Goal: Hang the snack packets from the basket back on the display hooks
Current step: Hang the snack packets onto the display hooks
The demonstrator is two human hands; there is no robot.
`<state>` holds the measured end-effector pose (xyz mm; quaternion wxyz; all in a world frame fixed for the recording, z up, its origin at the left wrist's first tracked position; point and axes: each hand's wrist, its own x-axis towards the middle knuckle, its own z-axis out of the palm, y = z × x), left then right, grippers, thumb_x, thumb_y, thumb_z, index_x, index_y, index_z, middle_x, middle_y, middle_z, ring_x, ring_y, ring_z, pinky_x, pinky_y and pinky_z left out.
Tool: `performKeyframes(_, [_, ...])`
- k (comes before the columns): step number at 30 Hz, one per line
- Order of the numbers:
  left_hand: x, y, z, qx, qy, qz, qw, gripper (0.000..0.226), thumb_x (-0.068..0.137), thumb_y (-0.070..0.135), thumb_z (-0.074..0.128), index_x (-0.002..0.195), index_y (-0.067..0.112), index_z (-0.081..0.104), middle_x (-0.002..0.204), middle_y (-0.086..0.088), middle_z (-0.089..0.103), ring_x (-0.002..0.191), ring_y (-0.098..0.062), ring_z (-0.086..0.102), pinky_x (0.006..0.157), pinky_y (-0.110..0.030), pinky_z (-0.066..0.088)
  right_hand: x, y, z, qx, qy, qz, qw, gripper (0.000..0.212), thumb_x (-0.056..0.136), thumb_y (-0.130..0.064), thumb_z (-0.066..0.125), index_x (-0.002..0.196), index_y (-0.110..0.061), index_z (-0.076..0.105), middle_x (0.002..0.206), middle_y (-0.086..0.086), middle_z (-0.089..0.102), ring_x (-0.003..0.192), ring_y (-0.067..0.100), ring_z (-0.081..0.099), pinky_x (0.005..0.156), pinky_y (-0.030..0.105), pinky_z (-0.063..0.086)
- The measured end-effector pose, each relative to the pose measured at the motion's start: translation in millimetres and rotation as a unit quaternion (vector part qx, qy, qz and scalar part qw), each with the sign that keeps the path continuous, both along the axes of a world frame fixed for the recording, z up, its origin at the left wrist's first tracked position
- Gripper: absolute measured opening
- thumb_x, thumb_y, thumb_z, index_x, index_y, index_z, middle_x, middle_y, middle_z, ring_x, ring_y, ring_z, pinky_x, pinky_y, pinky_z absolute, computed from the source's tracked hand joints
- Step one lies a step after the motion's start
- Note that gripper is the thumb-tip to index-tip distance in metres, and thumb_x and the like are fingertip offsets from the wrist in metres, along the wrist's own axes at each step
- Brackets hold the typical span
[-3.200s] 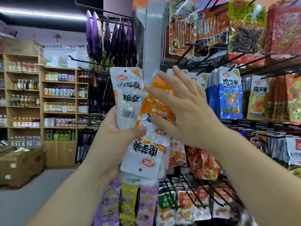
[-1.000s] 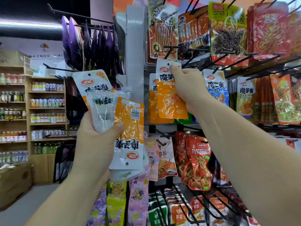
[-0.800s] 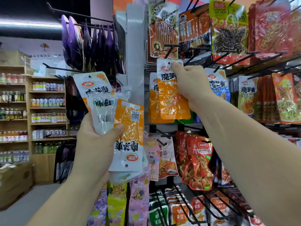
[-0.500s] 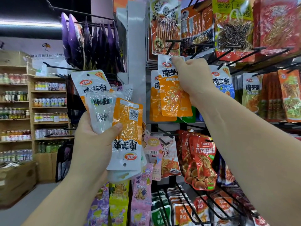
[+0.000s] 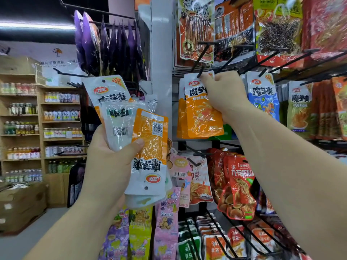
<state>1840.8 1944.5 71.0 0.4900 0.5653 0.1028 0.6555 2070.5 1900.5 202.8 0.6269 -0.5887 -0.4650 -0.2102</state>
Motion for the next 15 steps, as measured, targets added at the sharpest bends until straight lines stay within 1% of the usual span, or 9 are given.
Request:
performKeyframes(2, [0,1,0,0.001,-0.001,-0.001,1.000,0.045,0.092,-0.005,0.070,0.125,0.025,0.063,0.113,-0.006,0.077,0.106,-0.036,0.073,0.094,-0.068,0.055,3,6,-3,-0.018,-0.009,-0.030,0.999,0.061,0.102,-0.042,0.058,0.052,-0.016,0.034,0.049,0.000,0.031,0.048,0.019,0.030,0.051,0.034,0.023])
performKeyframes(5, [0,2,0,0.003,-0.001,-0.002,1.000,0.046,0.091,-0.004,0.071,0.123,0.028,0.064,0.114,-0.005,0.077,0.109,-0.036,0.073,0.096,-0.068,0.054,3,13,-6,-0.030,-0.038,-0.084,0.995,0.060,0.104,-0.044,0.053,0.054,-0.015,0.039,0.053,0.000,0.039,0.050,0.015,0.036,0.049,0.033,0.021])
performKeyframes(7, [1,3,0,0.005,-0.002,0.000,1.000,0.046,0.091,-0.004,0.072,0.123,0.028,0.064,0.115,-0.006,0.077,0.109,-0.036,0.072,0.097,-0.068,0.054,4,19,-7,-0.038,-0.047,-0.120,0.991,0.057,0.104,-0.050,0.051,0.057,-0.017,0.042,0.061,0.001,0.047,0.059,0.020,0.045,0.054,0.031,0.025])
performKeyframes(8, [1,3,0,0.005,-0.003,-0.001,1.000,0.045,0.091,-0.004,0.072,0.123,0.027,0.064,0.115,-0.006,0.077,0.109,-0.037,0.072,0.097,-0.068,0.054,5,23,-8,-0.036,-0.054,-0.144,0.987,0.056,0.103,-0.053,0.049,0.060,-0.018,0.043,0.068,0.004,0.052,0.067,0.025,0.050,0.059,0.031,0.029])
performKeyframes(10, [1,4,0,0.003,-0.003,0.001,1.000,0.045,0.091,-0.003,0.072,0.124,0.027,0.063,0.115,-0.007,0.076,0.109,-0.038,0.072,0.096,-0.069,0.054,7,27,-10,-0.043,-0.066,-0.185,0.980,0.054,0.103,-0.057,0.043,0.069,-0.016,0.050,0.082,0.010,0.060,0.080,0.030,0.052,0.067,0.034,0.032])
performKeyframes(12, [1,3,0,0.003,-0.002,0.004,1.000,0.045,0.091,-0.003,0.072,0.123,0.028,0.064,0.116,-0.008,0.076,0.109,-0.038,0.072,0.096,-0.069,0.054,5,26,-12,-0.050,-0.082,-0.209,0.973,0.054,0.105,-0.057,0.039,0.078,-0.013,0.057,0.086,0.011,0.059,0.082,0.029,0.050,0.069,0.035,0.032])
performKeyframes(15, [-1,-2,0,0.001,0.000,-0.004,1.000,0.044,0.091,-0.002,0.072,0.122,0.028,0.064,0.115,-0.009,0.076,0.108,-0.039,0.072,0.095,-0.069,0.054,4,23,-12,-0.085,-0.096,-0.202,0.971,0.056,0.105,-0.057,0.035,0.082,-0.012,0.060,0.084,0.009,0.055,0.086,0.030,0.051,0.070,0.035,0.034])
